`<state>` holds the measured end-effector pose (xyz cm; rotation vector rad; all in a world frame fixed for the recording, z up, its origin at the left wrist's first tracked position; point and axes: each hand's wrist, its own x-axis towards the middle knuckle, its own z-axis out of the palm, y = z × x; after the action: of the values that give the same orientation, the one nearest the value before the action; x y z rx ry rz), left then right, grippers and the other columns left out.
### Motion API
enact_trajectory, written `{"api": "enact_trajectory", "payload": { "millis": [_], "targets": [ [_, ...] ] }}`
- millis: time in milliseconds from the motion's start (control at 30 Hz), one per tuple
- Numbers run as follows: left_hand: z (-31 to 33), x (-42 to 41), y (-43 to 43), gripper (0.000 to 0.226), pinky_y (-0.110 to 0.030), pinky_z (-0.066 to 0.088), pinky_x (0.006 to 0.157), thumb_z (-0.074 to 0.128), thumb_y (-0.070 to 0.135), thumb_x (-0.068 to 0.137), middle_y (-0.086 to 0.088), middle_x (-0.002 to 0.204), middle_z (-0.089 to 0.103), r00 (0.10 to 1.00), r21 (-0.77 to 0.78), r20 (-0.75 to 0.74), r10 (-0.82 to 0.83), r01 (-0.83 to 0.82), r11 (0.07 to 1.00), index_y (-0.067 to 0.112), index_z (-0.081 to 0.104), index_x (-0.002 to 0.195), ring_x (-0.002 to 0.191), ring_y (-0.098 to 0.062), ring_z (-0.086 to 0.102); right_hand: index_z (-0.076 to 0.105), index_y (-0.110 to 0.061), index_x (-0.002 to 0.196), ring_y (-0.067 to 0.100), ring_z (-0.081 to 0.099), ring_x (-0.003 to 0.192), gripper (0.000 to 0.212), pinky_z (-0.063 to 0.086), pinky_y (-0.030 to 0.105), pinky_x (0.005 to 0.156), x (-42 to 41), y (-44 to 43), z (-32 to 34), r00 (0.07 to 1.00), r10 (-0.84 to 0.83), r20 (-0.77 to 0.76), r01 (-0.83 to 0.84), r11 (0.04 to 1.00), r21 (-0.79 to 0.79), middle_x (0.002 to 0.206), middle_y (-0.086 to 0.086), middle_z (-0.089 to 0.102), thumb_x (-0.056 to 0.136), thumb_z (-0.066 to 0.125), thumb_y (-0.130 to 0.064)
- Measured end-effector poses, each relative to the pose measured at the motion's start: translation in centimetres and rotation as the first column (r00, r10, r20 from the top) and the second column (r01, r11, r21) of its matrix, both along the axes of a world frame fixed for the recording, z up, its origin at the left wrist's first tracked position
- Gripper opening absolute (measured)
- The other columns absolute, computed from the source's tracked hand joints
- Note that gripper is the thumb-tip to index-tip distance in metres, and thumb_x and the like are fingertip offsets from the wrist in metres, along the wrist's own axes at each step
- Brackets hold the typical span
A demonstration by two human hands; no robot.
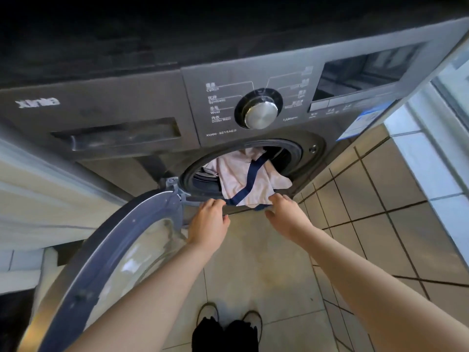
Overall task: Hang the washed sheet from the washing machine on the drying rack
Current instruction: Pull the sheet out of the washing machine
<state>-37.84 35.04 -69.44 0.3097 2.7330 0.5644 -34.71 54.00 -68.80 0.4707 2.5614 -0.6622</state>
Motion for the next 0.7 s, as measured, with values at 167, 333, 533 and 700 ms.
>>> {"api": "enact_trajectory", "payload": {
  "millis": [167, 333, 533, 700],
  "targets": [
    [-4.7, -3.1, 1.8, 0.029, -0.035, 0.044, 0.077, 0.056, 0.023, 0.092, -0.006, 0.123, 0.056, 0.998, 0.035, 0.061, 0.031, -0.033, 0.999, 0.014, 0.054, 0.12, 0.11, -0.027, 0.055, 0.033, -0.008, 0.142, 0.036, 0.042, 0.124, 0.057, 0.042, 0.042, 0.098, -4.2, 1.5, -4.0, 0.998, -0.032, -0.051, 0.035, 0.997, 0.065, 0.137, 0.016, 0.045, 0.094, 0.054, -0.032],
    [-8.7, -6.8, 3.2, 0.036, -0.036, 0.046, 0.077, 0.058, 0.026, 0.091, -0.012, 0.122, 0.059, 0.973, 0.098, 0.157, 0.167, -0.184, 0.978, 0.013, 0.05, 0.123, 0.11, -0.033, 0.054, 0.024, -0.009, 0.148, 0.036, 0.039, 0.126, 0.071, 0.036, 0.041, 0.102, -8.1, 2.1, -7.9, 0.989, -0.053, -0.141, 0.066, 0.994, 0.089, 0.142, 0.017, 0.039, 0.093, 0.056, -0.04],
    [-12.2, -10.5, 5.2, 0.055, -0.039, 0.043, 0.092, 0.061, 0.023, 0.089, -0.016, 0.136, 0.051, 0.929, 0.163, 0.205, 0.309, -0.343, 0.925, 0.007, 0.039, 0.136, 0.121, -0.036, 0.048, 0.015, -0.004, 0.148, 0.04, 0.033, 0.13, 0.09, 0.032, 0.043, 0.105, -11.4, 2.8, -12.0, 0.971, -0.122, -0.204, 0.133, 0.99, 0.038, 0.144, 0.02, 0.03, 0.086, 0.065, -0.046],
    [-14.4, -11.7, 6.2, 0.087, -0.042, 0.05, 0.087, 0.068, 0.025, 0.079, -0.016, 0.129, 0.052, 0.886, 0.21, 0.316, 0.338, -0.413, 0.886, 0.02, 0.016, 0.149, 0.112, -0.039, 0.051, 0.005, -0.001, 0.15, 0.04, 0.032, 0.132, 0.107, 0.028, 0.042, 0.108, -12.9, 2.4, -14.2, 0.963, -0.13, -0.236, 0.136, 0.991, 0.007, 0.147, 0.022, 0.029, 0.08, 0.067, -0.054]
  ]
}}
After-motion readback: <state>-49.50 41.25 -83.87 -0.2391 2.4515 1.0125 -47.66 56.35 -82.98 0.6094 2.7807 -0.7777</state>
